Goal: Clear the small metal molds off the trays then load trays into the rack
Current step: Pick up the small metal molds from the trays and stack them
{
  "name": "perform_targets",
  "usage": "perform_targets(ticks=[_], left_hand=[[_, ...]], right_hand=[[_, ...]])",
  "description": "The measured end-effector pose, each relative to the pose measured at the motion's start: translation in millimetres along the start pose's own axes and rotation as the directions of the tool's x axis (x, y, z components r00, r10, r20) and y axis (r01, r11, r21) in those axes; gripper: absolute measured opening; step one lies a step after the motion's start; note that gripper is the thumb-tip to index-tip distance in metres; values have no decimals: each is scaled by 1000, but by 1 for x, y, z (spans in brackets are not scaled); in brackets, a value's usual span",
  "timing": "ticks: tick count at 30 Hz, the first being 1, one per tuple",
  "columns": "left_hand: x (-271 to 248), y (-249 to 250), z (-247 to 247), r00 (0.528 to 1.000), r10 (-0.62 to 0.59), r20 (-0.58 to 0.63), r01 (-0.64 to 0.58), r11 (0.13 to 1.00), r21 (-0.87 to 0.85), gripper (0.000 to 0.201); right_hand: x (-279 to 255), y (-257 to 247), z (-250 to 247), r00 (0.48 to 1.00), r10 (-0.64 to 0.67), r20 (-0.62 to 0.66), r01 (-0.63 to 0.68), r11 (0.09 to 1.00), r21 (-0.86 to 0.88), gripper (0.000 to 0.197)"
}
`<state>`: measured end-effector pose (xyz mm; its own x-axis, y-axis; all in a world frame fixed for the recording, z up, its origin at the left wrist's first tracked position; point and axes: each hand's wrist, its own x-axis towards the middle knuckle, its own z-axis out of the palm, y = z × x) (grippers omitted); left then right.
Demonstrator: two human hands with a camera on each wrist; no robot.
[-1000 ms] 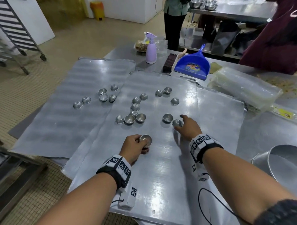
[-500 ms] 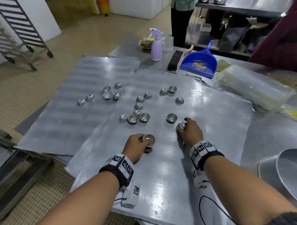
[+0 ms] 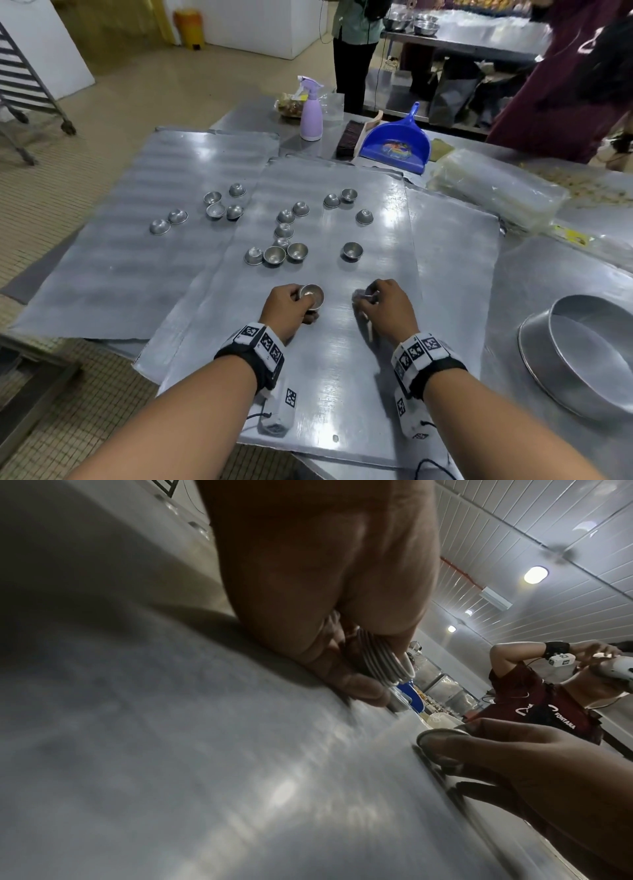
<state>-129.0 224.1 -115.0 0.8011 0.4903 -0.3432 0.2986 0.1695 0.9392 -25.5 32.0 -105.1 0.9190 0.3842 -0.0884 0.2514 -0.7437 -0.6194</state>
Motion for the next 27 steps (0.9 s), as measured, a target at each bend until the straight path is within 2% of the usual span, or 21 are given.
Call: perform_targets(ticks=[5, 14, 18, 22, 27], left_hand=[[0, -2, 1, 1000, 11, 11, -11, 1000, 2, 8], [-1, -4, 1, 1000, 20, 13, -19, 1000, -9, 7], [-1, -3, 3, 1000, 20, -5, -20, 1000, -3, 7], [-4, -1, 5, 999, 19, -30, -18, 1000, 12, 10], [-12, 4, 10, 997, 20, -79, -19, 1000, 21, 11]], right_hand=[[-26, 2, 1, 999, 47, -18, -46, 998, 42, 25], [-46, 0, -4, 997, 49, 55, -50, 999, 18, 51], [-44, -2, -6, 995, 54, 90, -57, 998, 27, 76], [-41, -6, -10, 990, 48, 130, -43, 998, -37, 64], [-41, -5, -16, 989, 63, 131, -66, 997, 24, 49]])
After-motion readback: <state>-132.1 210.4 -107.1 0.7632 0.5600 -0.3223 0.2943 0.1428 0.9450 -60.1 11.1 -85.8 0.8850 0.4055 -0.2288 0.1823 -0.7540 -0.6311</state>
